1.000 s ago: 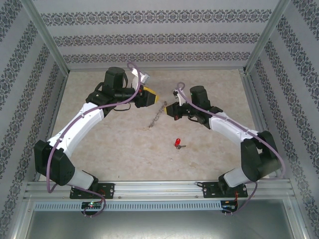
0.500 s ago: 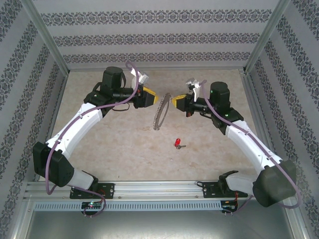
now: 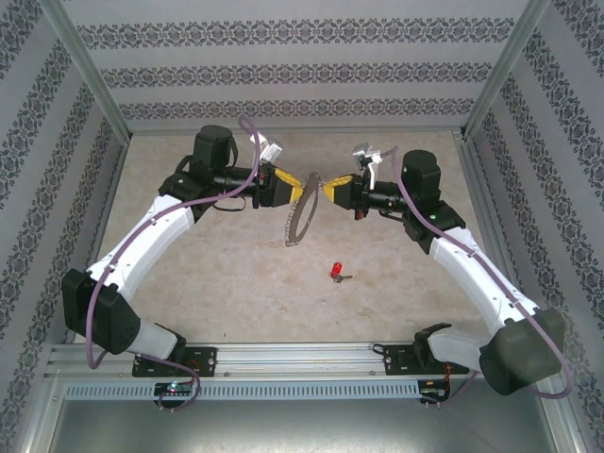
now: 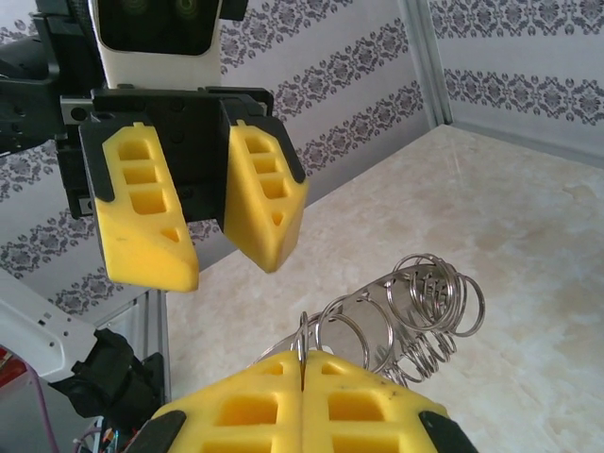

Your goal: Put the keys on the keyring

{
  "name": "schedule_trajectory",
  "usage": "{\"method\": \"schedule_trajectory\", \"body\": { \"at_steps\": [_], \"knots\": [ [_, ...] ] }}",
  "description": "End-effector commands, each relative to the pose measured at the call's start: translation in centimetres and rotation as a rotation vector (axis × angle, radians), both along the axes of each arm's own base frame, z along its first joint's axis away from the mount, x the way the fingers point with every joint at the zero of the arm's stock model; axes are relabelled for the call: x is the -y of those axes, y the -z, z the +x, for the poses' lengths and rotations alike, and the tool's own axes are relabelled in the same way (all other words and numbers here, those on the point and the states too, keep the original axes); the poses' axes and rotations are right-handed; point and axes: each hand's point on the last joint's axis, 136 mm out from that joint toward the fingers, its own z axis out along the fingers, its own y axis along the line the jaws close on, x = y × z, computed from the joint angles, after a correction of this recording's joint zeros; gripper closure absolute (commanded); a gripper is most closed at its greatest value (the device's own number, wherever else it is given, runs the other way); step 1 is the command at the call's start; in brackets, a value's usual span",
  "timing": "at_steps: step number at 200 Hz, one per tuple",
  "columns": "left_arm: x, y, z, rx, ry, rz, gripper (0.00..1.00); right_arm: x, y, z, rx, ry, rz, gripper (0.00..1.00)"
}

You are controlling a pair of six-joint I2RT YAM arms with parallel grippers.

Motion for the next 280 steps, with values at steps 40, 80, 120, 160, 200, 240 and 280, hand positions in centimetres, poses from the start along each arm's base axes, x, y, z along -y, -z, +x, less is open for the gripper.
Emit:
{"method": "schedule_trajectory", "body": {
  "at_steps": [40,80,120,160,200,240,280],
  "knots": [
    [2.7,-3.0,-0.9,0.053,0.110,-0.110,0.66,-2.2,-2.6,-1.6,0.051,-0.077,0.013,1.00],
    [3.1,-4.2,0.3,0.078,0.056,-0.161,0.67,-2.9,-0.2,-1.9,0.009,-0.074,-0.051,1.00],
    [3.1,-4.8,1.2,0.092,0.001,-0.194,0.67,-1.7,1.3,-1.3,0.028,0.040,-0.140,1.00],
    [2.5,-4.0,1.1,0.104,-0.035,-0.140,0.67,0.8,0.9,0.2,0.117,0.240,-0.214,1.00],
    [2.2,-2.4,-0.2,0.086,0.004,-0.073,0.71,0.6,-1.9,-1.7,0.166,0.131,-0.118,1.00],
    [2.4,-2.4,-1.3,0.067,0.075,-0.078,0.76,0.3,-2.9,-2.1,0.134,0.042,-0.048,1.00],
    [2.8,-2.3,-2.4,0.035,0.152,-0.092,0.74,-0.2,-3.8,-3.1,0.097,-0.063,0.007,1.00]
  ]
}}
